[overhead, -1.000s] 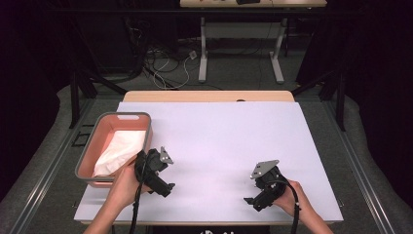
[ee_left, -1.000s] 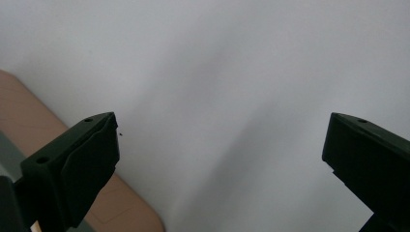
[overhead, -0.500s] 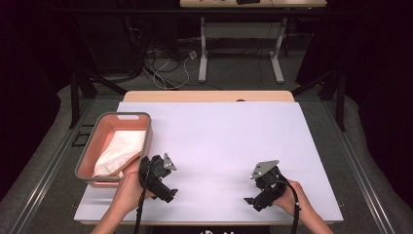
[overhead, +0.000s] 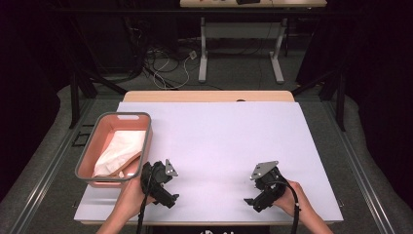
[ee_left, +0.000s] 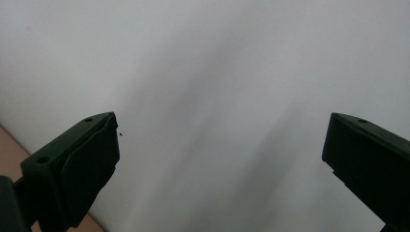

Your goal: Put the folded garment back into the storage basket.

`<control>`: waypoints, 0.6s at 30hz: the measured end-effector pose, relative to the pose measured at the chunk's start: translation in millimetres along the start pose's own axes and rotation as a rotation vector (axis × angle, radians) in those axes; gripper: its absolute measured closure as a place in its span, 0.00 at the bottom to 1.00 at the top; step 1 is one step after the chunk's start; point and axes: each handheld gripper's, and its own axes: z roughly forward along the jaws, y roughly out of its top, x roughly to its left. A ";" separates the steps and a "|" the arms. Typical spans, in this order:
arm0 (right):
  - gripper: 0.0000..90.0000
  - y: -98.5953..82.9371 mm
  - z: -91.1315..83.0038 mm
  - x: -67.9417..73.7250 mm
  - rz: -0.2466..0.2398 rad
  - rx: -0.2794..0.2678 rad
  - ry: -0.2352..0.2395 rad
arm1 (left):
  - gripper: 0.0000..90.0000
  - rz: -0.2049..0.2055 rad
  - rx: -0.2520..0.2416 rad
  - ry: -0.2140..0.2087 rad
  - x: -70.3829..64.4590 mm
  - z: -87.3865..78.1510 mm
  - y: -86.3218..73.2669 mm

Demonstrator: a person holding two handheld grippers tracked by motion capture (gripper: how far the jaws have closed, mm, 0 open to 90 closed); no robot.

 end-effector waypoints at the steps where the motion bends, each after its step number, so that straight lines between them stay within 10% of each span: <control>1: 0.00 -0.2 0.0 0.1 0.000 -0.001 -0.002 | 0.00 -0.007 -0.006 -0.001 -1.0 0.7 -1.1; 18: 0.00 -1.1 -0.1 2.5 -0.006 -0.006 -0.006 | 0.00 -0.022 -0.039 -0.006 -8.9 8.1 -17.6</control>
